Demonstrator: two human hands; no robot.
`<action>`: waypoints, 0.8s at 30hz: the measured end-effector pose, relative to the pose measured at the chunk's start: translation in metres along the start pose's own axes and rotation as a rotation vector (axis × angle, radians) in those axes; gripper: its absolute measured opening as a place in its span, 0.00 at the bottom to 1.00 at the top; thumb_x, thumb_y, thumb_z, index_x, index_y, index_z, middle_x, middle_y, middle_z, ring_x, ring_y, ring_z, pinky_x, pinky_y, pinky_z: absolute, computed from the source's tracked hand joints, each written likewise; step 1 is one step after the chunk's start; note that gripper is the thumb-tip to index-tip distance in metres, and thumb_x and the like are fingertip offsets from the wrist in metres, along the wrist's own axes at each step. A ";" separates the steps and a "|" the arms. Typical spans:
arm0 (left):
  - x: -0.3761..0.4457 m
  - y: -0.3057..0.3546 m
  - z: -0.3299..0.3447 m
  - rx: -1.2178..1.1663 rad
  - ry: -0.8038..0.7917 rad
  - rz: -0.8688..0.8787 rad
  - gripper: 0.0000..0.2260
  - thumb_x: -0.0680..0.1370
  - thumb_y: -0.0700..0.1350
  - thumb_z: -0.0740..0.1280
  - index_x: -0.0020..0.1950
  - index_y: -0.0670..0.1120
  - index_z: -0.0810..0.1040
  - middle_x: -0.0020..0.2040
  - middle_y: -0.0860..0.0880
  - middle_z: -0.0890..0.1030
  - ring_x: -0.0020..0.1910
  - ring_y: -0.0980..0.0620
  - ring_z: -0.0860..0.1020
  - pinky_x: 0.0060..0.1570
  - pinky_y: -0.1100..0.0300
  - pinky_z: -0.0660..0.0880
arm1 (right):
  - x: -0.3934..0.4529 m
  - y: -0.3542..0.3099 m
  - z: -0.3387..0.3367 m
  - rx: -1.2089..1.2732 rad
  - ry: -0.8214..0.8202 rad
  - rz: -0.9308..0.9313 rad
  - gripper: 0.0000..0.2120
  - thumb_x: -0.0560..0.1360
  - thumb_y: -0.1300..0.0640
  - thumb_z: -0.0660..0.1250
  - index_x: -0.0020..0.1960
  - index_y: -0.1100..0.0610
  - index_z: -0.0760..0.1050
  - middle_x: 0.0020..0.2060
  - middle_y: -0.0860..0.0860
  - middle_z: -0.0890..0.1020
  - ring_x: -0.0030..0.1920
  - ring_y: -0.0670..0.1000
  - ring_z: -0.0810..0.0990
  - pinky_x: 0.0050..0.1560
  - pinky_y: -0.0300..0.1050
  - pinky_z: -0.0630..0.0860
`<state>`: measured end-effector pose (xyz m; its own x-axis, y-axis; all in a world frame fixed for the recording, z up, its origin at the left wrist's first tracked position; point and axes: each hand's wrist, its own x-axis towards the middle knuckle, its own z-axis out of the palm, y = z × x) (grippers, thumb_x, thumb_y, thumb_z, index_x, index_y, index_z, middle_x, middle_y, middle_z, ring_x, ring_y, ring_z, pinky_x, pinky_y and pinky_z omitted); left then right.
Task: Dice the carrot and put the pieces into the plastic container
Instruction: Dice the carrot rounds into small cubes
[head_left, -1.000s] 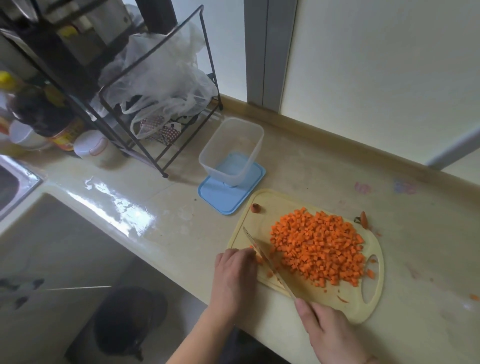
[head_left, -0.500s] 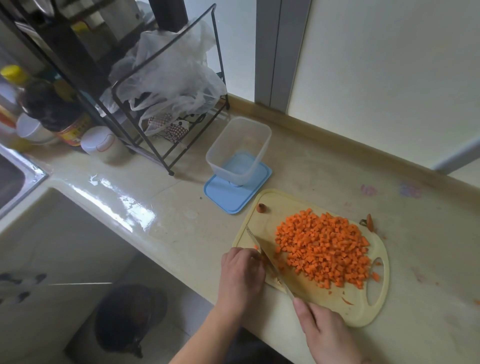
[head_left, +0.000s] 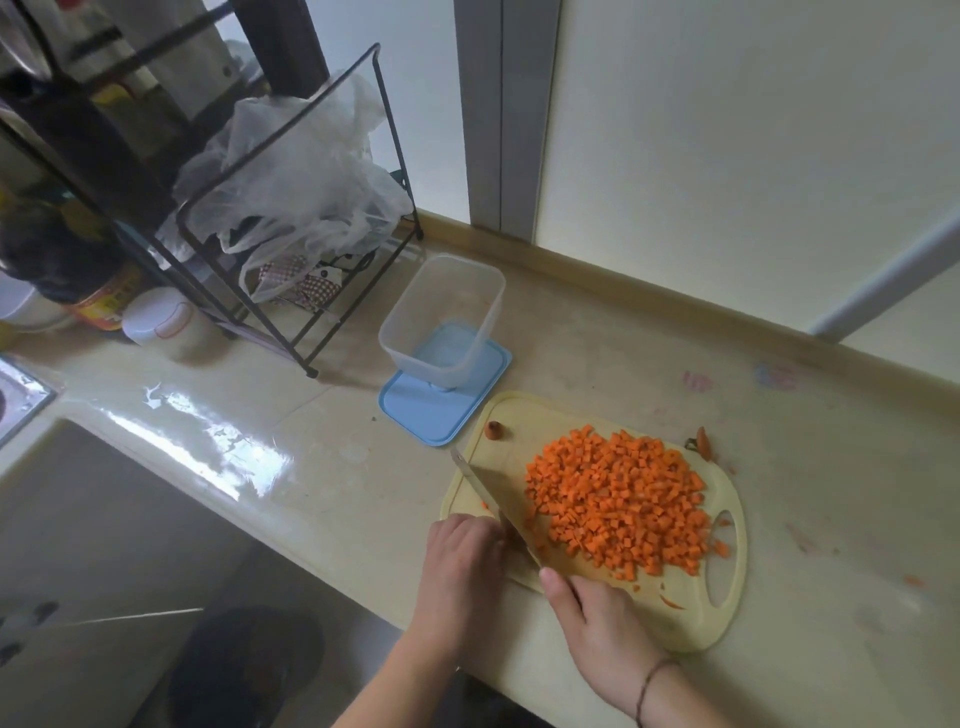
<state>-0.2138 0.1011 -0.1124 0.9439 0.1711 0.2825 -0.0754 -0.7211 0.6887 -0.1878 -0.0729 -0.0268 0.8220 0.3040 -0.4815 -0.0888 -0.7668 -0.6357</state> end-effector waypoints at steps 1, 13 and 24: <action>0.003 0.000 -0.001 -0.021 -0.026 -0.004 0.04 0.77 0.45 0.65 0.50 0.53 0.76 0.42 0.56 0.79 0.44 0.57 0.74 0.48 0.61 0.69 | -0.001 0.000 -0.002 0.020 0.007 0.010 0.29 0.73 0.31 0.48 0.31 0.54 0.68 0.28 0.50 0.74 0.34 0.46 0.75 0.43 0.48 0.72; 0.024 0.021 -0.017 -0.178 0.221 -0.096 0.09 0.72 0.42 0.60 0.47 0.55 0.73 0.48 0.59 0.74 0.50 0.54 0.76 0.50 0.58 0.73 | -0.041 0.043 -0.059 -0.405 0.169 0.009 0.47 0.57 0.22 0.26 0.52 0.45 0.72 0.44 0.46 0.83 0.46 0.46 0.81 0.39 0.41 0.71; 0.061 0.056 -0.001 0.257 -0.362 0.063 0.14 0.77 0.55 0.63 0.39 0.46 0.76 0.37 0.51 0.75 0.38 0.47 0.74 0.39 0.57 0.68 | -0.034 0.060 -0.059 -0.760 0.322 -0.313 0.28 0.70 0.32 0.47 0.29 0.50 0.74 0.20 0.48 0.73 0.16 0.50 0.72 0.22 0.39 0.55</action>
<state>-0.1604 0.0716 -0.0560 0.9952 -0.0917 0.0349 -0.0973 -0.8740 0.4761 -0.1877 -0.1623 -0.0128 0.8747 0.4769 -0.0864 0.4709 -0.8784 -0.0813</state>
